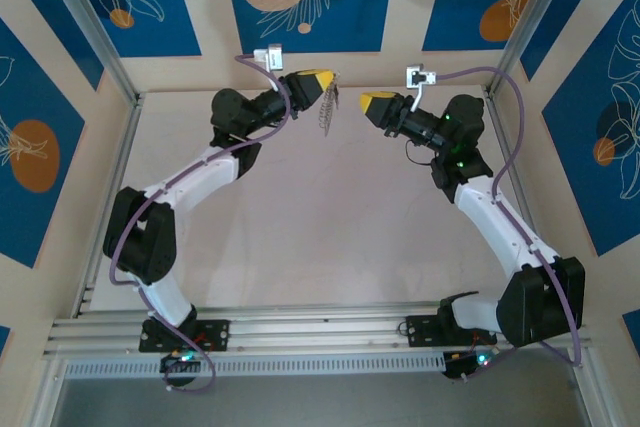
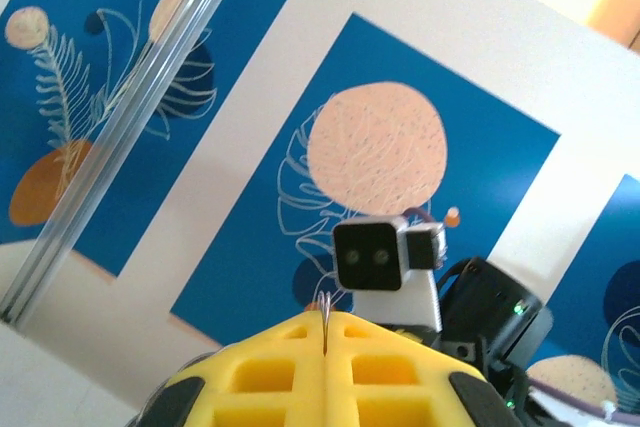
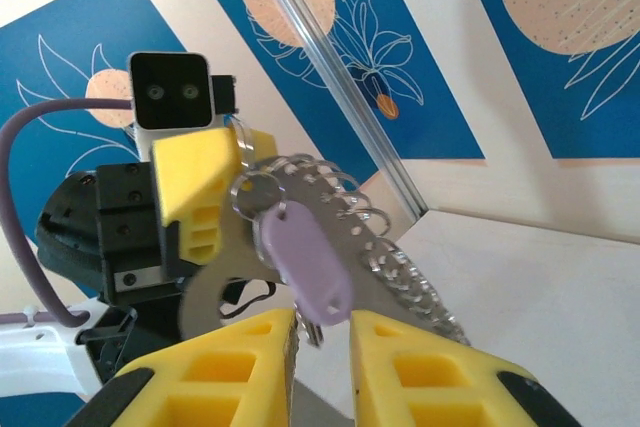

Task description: Put the keys on the keyring

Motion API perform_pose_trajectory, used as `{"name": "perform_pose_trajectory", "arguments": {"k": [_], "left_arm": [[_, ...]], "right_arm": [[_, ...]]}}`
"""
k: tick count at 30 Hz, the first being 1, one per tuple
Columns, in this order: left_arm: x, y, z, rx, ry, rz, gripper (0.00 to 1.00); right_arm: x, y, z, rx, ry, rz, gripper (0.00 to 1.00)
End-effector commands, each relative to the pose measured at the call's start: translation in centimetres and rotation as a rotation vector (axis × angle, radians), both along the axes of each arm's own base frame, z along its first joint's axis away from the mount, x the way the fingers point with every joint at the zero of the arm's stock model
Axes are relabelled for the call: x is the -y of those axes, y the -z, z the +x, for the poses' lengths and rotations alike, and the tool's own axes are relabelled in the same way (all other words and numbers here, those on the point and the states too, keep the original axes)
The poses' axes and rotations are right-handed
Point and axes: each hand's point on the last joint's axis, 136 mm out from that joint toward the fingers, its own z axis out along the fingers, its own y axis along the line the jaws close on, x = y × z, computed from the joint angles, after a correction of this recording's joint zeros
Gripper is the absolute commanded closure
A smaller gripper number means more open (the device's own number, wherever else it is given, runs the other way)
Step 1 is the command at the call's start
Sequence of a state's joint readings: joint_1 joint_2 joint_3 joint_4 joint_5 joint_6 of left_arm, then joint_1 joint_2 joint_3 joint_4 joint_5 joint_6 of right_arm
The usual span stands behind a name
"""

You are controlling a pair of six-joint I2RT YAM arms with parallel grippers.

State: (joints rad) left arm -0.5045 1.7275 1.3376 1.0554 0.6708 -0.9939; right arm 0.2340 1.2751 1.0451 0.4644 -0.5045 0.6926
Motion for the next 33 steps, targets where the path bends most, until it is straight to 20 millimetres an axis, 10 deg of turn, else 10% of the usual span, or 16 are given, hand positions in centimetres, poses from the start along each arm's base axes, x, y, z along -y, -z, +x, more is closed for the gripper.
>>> {"name": "perform_pose_trajectory", "arguments": {"k": [1,17,33], "left_arm": [[-1.3,-4.3,-2.3,0.109,-0.015,-0.138,1.00],[-1.1,-5.9,-3.1,0.138,-0.050,-0.208,1.00],[-0.8,-6.2,-3.3,0.148,-0.044,-0.198,1.00]], "right_arm": [[0.4,-2.4,-0.4,0.051,0.019,0.037,0.77],[-2.0,-8.2,-1.6,0.181,-0.024,0.109,0.77],[-6.1,-4.0,-1.6,0.078,-0.152,0.018,0.77]]}}
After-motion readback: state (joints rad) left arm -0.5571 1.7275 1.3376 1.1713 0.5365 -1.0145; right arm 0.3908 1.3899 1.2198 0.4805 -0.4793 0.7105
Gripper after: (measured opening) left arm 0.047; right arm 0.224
